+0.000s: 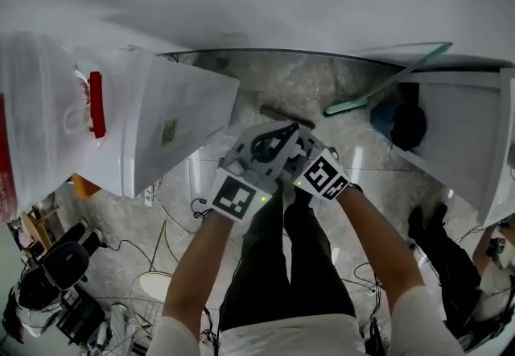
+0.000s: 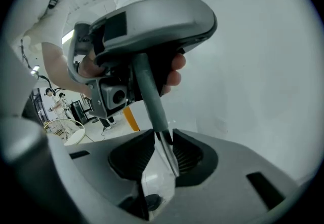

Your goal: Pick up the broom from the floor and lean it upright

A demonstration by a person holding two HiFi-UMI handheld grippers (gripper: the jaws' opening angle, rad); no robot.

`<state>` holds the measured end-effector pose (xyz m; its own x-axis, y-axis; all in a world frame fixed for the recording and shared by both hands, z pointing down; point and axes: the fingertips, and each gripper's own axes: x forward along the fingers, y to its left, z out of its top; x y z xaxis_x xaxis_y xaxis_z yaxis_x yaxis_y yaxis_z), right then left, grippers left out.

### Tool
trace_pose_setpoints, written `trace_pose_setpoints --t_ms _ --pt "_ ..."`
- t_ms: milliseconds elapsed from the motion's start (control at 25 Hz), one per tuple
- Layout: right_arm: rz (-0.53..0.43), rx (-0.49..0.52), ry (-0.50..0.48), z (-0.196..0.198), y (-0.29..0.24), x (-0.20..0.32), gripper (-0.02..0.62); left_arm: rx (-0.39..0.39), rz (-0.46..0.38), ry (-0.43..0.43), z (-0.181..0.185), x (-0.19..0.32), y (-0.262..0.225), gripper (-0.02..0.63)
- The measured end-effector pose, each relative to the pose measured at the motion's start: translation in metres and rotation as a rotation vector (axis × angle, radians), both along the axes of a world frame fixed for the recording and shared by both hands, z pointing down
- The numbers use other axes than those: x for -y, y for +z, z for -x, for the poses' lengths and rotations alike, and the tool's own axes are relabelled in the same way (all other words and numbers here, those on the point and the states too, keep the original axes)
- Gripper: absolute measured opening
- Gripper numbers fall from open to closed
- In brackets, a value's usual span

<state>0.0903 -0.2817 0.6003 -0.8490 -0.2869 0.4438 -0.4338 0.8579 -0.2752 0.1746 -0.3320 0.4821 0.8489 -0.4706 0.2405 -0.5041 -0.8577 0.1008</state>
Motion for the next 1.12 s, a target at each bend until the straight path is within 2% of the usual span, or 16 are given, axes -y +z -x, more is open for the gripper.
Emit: trace_pose_setpoints --t_ms 200,600,720,880,1000,1120 --pt "-0.006 -0.013 -0.013 0.002 0.006 0.008 0.106 -0.011 0.007 0.064 -0.004 0.004 0.001 0.009" --pt "-0.049 -0.093 -0.042 -0.001 0.005 0.016 0.083 -0.015 -0.036 0.084 0.006 0.019 -0.014 0.011" --pt "-0.06 -0.101 -0.027 -0.003 0.004 0.024 0.083 -0.017 -0.013 0.053 0.014 0.026 -0.02 0.012" --pt "-0.063 -0.127 -0.019 -0.006 0.005 0.031 0.08 -0.095 0.115 -0.062 0.027 0.039 -0.03 0.034" --pt "-0.067 -0.136 0.015 -0.013 0.004 0.041 0.078 -0.116 0.121 -0.097 0.034 0.052 -0.043 0.074" --pt "-0.043 -0.131 0.094 -0.029 0.004 0.057 0.078 -0.13 0.108 -0.126 0.041 0.068 -0.054 0.083"
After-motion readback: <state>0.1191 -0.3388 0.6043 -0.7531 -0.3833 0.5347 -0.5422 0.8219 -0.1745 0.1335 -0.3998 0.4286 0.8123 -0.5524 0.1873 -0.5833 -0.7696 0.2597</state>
